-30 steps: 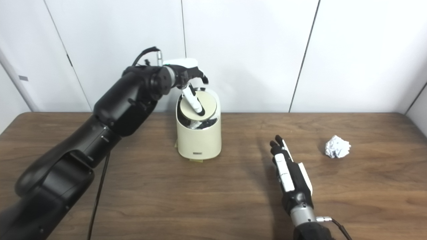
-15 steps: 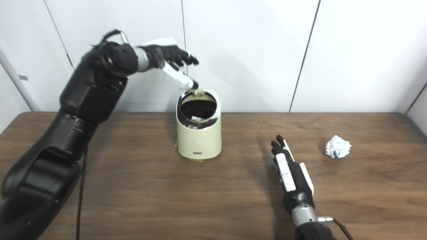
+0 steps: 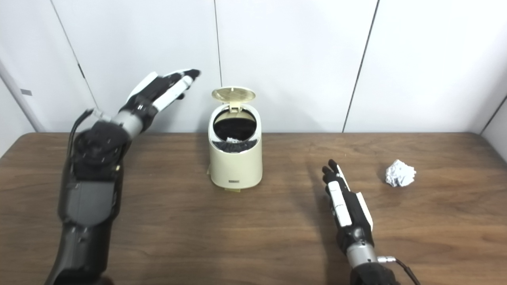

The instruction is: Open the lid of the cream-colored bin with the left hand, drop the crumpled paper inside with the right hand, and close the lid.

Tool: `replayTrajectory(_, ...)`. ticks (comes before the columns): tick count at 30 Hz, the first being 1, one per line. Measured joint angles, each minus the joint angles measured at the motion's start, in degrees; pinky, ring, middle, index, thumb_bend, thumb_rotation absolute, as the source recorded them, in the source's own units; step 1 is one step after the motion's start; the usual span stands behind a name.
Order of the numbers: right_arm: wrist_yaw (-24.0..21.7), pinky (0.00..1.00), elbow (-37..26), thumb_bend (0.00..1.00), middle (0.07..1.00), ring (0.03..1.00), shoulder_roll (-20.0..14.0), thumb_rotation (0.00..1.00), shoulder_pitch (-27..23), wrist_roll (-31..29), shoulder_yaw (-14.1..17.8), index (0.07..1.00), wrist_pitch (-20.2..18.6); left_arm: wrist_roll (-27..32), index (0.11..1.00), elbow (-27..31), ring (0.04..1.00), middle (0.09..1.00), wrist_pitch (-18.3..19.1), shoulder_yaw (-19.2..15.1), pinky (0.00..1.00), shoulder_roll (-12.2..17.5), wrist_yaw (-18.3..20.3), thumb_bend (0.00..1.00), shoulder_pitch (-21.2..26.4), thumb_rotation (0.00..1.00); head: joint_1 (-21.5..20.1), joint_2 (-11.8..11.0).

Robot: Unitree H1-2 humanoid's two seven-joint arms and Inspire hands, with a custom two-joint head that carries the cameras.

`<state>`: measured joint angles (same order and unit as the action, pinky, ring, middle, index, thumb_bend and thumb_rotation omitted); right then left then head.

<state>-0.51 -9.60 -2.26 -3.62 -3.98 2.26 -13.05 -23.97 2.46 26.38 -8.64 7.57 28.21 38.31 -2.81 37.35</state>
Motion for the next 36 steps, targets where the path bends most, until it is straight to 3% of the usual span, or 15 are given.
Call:
replayTrajectory(6,0.1,0.98,-0.1,0.65,0.958,0.964,-0.2,0.9,0.0,0.0,0.2,0.976,-0.1,6.5,0.968,5.7,0.949,0.949,-0.7,0.0,0.98,-0.6,-6.4,0.46,-8.8,0.92,0.0,0.0)
replayTrajectory(11,-0.1,0.98,-0.3,0.68,0.961,0.963,-0.9,0.83,0.0,-0.7,0.7,0.98,-0.1,9.7,0.953,6.4,0.947,0.944,-1.0,1.5,0.95,-0.7,-9.9,0.54,-13.7,0.89,0.1,0.4)
replayTrajectory(14,-0.1,0.98,-0.3,0.7,0.958,0.959,-1.1,0.8,0.0,-1.2,0.9,0.975,-0.1,10.8,0.947,7.8,0.935,0.938,-2.5,1.8,0.92,-1.7,-12.8,0.48,-15.8,0.92,-0.1,0.5)
replayTrajectory(17,-0.1,0.97,-1.3,0.65,0.956,0.954,-1.7,0.75,-0.1,-0.9,1.0,0.977,-1.1,12.5,0.953,8.1,0.932,0.938,-4.7,2.3,0.92,-2.7,-15.2,0.46,-18.4,0.93,-0.4,0.6)
replayTrajectory(19,-0.1,0.95,-2.4,0.63,0.952,0.939,-2.3,0.67,-0.2,-0.3,1.0,0.973,-1.7,14.0,0.957,8.1,0.934,0.94,-5.6,2.2,0.92,-3.6,-16.9,0.47,-20.7,0.93,-0.5,0.6)
replayTrajectory(23,0.0,0.86,-2.5,0.74,0.937,0.917,-3.1,0.5,-0.7,0.3,1.7,0.946,-1.7,17.1,0.955,8.1,0.936,0.937,-6.1,1.8,0.94,-5.1,-19.0,0.47,-25.1,0.91,-1.7,0.6)
replayTrajectory(25,0.1,0.93,-2.3,0.76,0.93,0.934,-3.8,0.45,-1.0,1.3,1.7,0.932,-1.7,18.1,0.958,8.1,0.945,0.94,-6.9,1.5,0.95,-5.5,-19.8,0.47,-26.7,0.93,-2.4,0.6)
replayTrajectory(27,0.2,0.97,-2.2,0.78,0.93,0.943,-4.7,0.43,-1.6,2.9,1.7,0.928,-1.6,19.4,0.959,8.1,0.947,0.942,-7.5,1.5,0.95,-5.6,-20.5,0.48,-27.9,0.94,-2.4,0.6)
replayTrajectory(31,0.6,0.88,-0.2,0.79,0.915,0.924,-7.2,0.39,-2.9,7.1,1.6,0.918,1.2,21.4,0.967,8.2,0.956,0.951,-8.0,1.2,0.97,-5.5,-21.4,0.48,-29.8,0.94,-4.7,0.7)
replayTrajectory(36,0.6,0.86,0.3,0.82,0.913,0.902,-11.9,0.36,-5.0,12.7,1.3,0.909,1.1,23.9,0.974,8.1,0.964,0.962,-8.6,0.4,0.98,-5.5,-22.0,0.49,-31.3,0.92,-7.0,1.0)
